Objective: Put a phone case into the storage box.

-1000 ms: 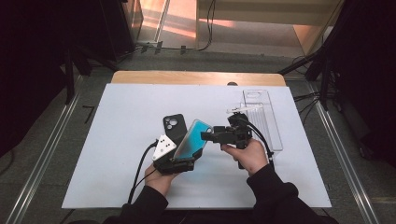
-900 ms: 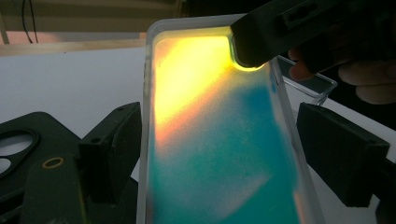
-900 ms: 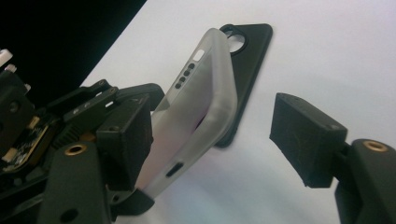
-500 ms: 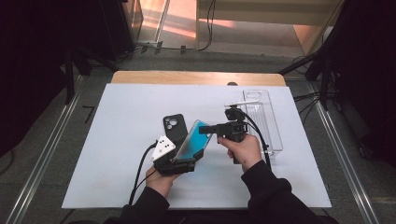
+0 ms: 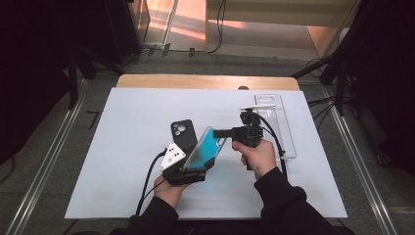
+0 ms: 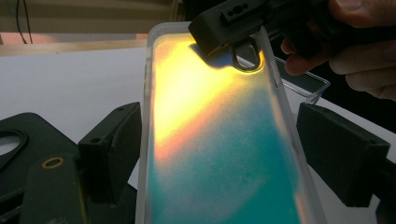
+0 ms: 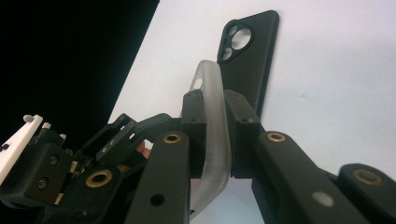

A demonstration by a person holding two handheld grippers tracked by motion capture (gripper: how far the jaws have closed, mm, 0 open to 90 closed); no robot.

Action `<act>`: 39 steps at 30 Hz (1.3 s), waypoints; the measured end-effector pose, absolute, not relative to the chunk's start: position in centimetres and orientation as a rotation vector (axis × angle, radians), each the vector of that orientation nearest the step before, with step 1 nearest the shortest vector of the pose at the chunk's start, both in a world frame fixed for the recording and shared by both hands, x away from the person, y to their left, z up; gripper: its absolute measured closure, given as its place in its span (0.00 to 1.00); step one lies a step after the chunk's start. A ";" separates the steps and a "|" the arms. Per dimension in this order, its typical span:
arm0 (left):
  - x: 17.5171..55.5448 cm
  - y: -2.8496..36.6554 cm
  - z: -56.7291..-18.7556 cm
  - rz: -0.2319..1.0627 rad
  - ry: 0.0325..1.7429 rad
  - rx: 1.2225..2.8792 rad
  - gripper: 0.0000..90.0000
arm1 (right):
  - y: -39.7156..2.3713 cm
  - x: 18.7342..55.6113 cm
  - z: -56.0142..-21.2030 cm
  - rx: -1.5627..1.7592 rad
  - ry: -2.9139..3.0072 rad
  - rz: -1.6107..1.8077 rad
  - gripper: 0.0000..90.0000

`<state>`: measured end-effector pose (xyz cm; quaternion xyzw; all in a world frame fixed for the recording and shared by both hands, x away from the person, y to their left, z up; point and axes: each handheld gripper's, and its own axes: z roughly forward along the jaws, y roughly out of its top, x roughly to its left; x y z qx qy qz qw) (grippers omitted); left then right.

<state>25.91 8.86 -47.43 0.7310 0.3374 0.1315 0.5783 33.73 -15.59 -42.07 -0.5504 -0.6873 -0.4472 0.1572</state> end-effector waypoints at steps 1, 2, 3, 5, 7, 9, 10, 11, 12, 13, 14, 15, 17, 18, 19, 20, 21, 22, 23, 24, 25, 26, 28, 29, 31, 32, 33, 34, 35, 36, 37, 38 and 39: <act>25.9 8.9 -47.4 0.309 0.789 1.712 0.18 | -15.6 33.7 -42.1 -1.577 -1.964 -1.276 0.87; 25.9 8.8 -47.4 0.313 0.787 1.714 0.18 | -15.6 33.7 -42.1 -1.577 -1.963 -1.274 0.87; 25.9 8.8 -47.4 0.316 0.786 1.714 0.18 | -15.6 33.7 -42.1 -1.576 -1.963 -1.273 0.87; 25.9 8.8 -47.4 0.318 0.785 1.720 0.18 | -15.6 33.7 -42.0 -1.573 -1.964 -1.272 0.87; 25.9 8.7 -47.4 0.318 0.783 1.726 0.18 | -15.6 33.7 -42.0 -1.571 -1.974 -1.270 0.87; 26.0 8.7 -47.4 0.304 0.790 1.736 0.18 | -15.6 33.7 -41.9 -1.567 -1.983 -1.269 0.87; 26.1 8.7 -47.3 0.301 0.788 1.742 0.18 | -15.5 33.7 -41.9 -1.567 -1.988 -1.265 0.87; 26.1 8.6 -47.2 0.291 0.791 1.751 0.18 | -15.5 33.6 -41.9 -1.568 -1.992 -1.267 0.87; 26.2 8.6 -47.1 0.271 0.796 1.761 0.17 | -15.5 33.6 -41.9 -1.564 -1.998 -1.267 0.87; 26.3 8.6 -47.0 0.246 0.805 1.771 0.17 | -15.6 33.6 -41.8 -1.561 -2.002 -1.269 0.87; 26.4 8.5 -46.8 0.230 0.819 1.788 0.16 | -15.6 33.6 -41.7 -1.555 -2.007 -1.271 0.87; 26.5 8.5 -46.7 0.225 0.829 1.801 0.14 | -15.6 33.5 -41.6 -1.555 -2.012 -1.276 0.87; 26.5 8.4 -46.4 0.222 0.844 1.829 0.14 | -15.8 33.5 -41.5 -1.561 -2.022 -1.289 0.87; 26.5 8.4 -46.3 0.220 0.844 1.837 0.14 | -15.9 33.5 -41.4 -1.562 -2.028 -1.301 0.87; 26.5 8.4 -46.0 0.204 0.845 1.846 0.14 | -16.0 33.5 -41.3 -1.566 -2.035 -1.300 0.87; 26.5 8.4 -45.9 0.197 0.840 1.849 0.14 | -16.2 33.5 -41.3 -1.567 -2.037 -1.308 0.87; 26.5 8.5 -45.8 0.197 0.837 1.856 0.14 | -16.3 33.5 -41.3 -1.569 -2.040 -1.308 0.87; 26.5 8.5 -45.6 0.181 0.844 1.859 0.14 | -16.4 33.5 -41.2 -1.574 -2.047 -1.312 0.87; 26.5 8.5 -45.6 0.178 0.849 1.865 0.14 | -16.5 33.5 -41.1 -1.578 -2.056 -1.318 0.87; 26.4 8.6 -45.5 0.179 0.855 1.877 0.14 | -16.6 33.4 -41.0 -1.581 -2.063 -1.318 0.87; 26.4 8.5 -45.4 0.193 0.859 1.905 0.14 | -16.7 33.4 -40.9 -1.585 -2.073 -1.326 0.87; 26.4 8.5 -45.3 0.191 0.860 1.923 0.14 | -16.8 33.4 -40.8 -1.585 -2.099 -1.336 0.87; 26.4 8.4 -45.1 0.167 0.868 1.948 0.14 | -16.9 33.3 -40.5 -1.583 -2.140 -1.360 0.87; 26.4 8.5 -45.0 0.155 0.867 1.950 0.14 | -17.0 33.1 -40.3 -1.586 -2.160 -1.371 0.87; 26.5 8.6 -44.7 0.112 0.867 1.959 0.15 | -17.1 33.0 -40.1 -1.579 -2.200 -1.383 0.87; 26.6 8.6 -44.6 0.098 0.868 1.963 0.15 | -17.1 33.0 -40.0 -1.574 -2.228 -1.392 0.87; 26.6 8.6 -44.5 0.082 0.868 1.966 0.15 | -17.1 32.9 -39.9 -1.564 -2.254 -1.396 0.87; 26.7 8.7 -44.4 0.070 0.865 1.973 0.15 | -17.1 32.8 -39.8 -1.555 -2.277 -1.404 0.87; 26.8 8.8 -44.3 0.067 0.867 1.979 0.15 | -17.1 32.7 -39.7 -1.545 -2.296 -1.407 0.87; 26.9 8.9 -44.1 0.076 0.878 1.981 0.15 | -17.1 32.6 -39.6 -1.529 -2.310 -1.414 0.87; 26.9 9.0 -44.0 0.074 0.876 1.979 0.16 | -17.1 32.5 -39.6 -1.503 -2.326 -1.427 0.87; 27.1 9.1 -43.8 0.067 0.873 1.980 0.17 | -17.1 32.4 -39.5 -1.488 -2.340 -1.428 0.87; 27.2 9.2 -43.7 0.056 0.878 1.973 0.17 | -17.1 32.4 -39.4 -1.444 -2.370 -1.433 0.87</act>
